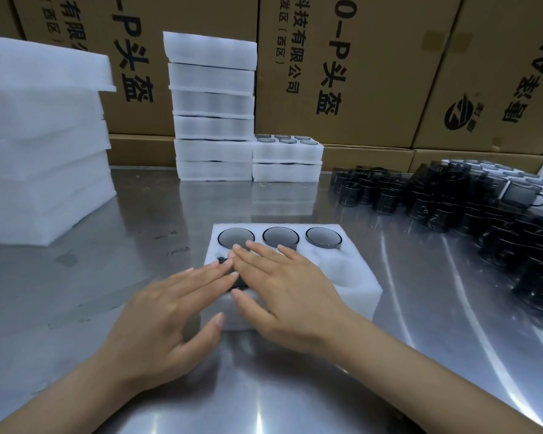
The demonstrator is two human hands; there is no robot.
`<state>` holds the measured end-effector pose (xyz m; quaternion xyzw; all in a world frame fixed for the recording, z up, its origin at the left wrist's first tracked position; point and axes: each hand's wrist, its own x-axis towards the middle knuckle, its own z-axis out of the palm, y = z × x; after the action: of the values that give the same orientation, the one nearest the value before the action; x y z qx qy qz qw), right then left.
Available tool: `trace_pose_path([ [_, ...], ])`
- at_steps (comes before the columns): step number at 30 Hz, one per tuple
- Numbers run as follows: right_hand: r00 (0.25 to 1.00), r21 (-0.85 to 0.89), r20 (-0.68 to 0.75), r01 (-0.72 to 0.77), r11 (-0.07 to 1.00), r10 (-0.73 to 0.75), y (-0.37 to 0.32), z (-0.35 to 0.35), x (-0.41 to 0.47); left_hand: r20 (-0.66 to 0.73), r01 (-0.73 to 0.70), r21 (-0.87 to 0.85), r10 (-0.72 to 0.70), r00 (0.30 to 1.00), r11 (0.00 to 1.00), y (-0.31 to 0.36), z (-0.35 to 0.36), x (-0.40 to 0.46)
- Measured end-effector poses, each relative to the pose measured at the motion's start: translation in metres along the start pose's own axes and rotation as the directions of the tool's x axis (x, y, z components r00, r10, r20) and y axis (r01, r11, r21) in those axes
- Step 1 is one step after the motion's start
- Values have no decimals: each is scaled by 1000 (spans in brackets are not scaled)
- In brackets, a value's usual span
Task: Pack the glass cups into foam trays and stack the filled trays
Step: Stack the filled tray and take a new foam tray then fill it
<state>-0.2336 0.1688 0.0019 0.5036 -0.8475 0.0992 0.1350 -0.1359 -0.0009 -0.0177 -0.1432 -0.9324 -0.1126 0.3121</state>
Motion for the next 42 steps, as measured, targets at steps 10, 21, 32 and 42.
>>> trace_pose_path([
  [10,975,160,-154,-136,978,161,21,-15,7,17,33,-60,-32,999,998,1,3,-3],
  [21,475,472,-68,-759,448,877,191,22,-14,-9,119,-219,-124,992,968,1,25,21],
  [32,625,154,-94,-760,632,775,251,47,45,5,93,-196,-94,996,976,-11,43,41],
  [42,641,-2,-253,-750,662,725,290,56,79,-56,51,-161,-61,997,986,-15,48,43],
])
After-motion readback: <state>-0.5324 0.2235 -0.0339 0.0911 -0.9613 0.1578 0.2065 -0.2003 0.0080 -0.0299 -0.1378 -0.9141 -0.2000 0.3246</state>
